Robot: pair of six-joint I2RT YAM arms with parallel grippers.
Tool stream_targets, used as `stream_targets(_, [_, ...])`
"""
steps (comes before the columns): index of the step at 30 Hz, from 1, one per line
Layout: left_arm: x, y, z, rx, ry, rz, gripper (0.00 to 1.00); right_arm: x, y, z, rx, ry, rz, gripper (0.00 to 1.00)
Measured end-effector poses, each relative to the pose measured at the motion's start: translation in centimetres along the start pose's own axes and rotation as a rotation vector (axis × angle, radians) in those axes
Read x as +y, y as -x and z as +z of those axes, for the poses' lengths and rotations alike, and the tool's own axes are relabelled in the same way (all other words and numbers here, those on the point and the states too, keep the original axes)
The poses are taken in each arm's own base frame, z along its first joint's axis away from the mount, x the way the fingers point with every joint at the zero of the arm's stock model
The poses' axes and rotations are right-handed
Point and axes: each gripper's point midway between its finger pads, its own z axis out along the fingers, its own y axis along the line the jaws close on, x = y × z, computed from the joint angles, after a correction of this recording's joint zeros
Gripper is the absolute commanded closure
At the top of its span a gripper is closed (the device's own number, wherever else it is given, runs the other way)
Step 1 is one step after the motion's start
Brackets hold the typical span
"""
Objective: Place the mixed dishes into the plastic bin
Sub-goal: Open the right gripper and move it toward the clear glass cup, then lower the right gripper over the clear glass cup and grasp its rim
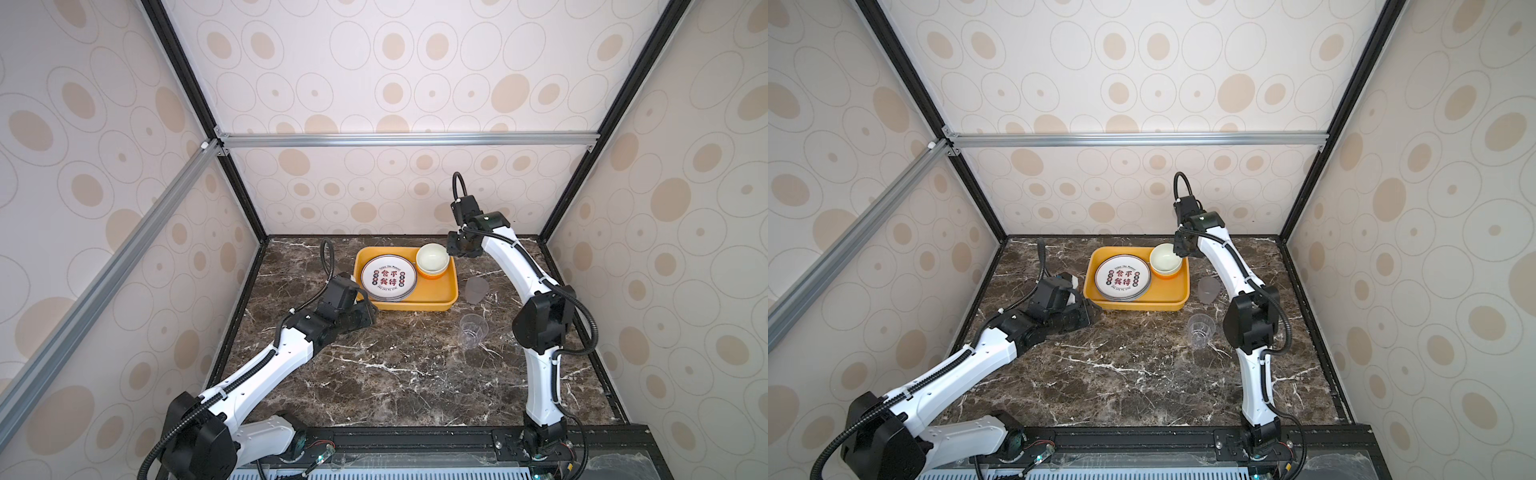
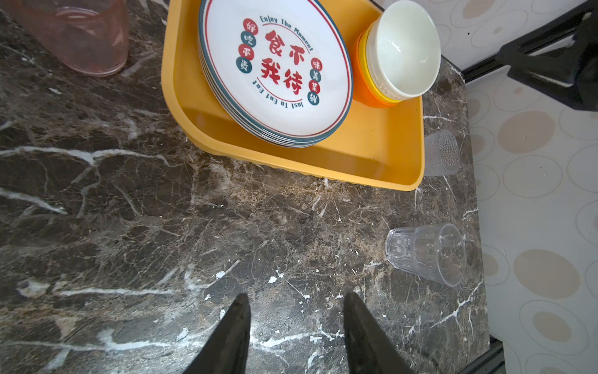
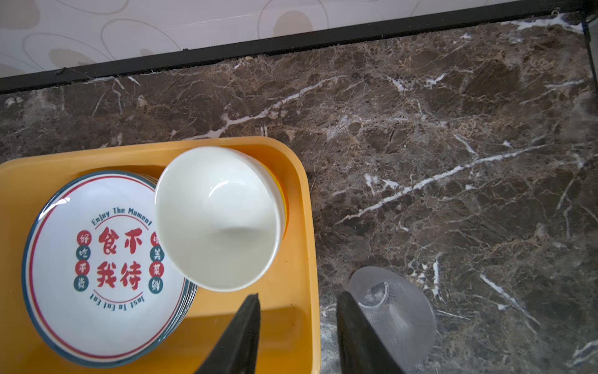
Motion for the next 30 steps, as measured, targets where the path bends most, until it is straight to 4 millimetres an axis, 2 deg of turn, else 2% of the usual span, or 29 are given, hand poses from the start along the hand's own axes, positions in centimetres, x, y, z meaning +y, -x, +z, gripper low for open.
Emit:
stream_targets(13, [-4.1, 0.5, 1.0, 0.036, -0.171, 0.063, 0.46, -3.1, -8.5, -5.9, 0.070, 0.079, 0.012, 0.49])
stream_targets(19, [-6.2, -0.3, 1.6, 0.066, -0.255, 0.102, 0.46, -5.3, -12.7, -8.1, 0.092, 0.111, 0.058, 0.47])
stream_targets(24, [-7.5, -1.7, 2.2, 0.106, -0.293, 0.143, 0.46, -7.4, -15.9, -8.2, 0.145, 0.083, 0.112, 0.48])
stream_targets(30, [-8.4, -3.2, 3.0, 0.140, -0.314, 0.180, 0.46, -9.3, -20.2, -6.9, 0.249, 0.050, 0.189, 0.51])
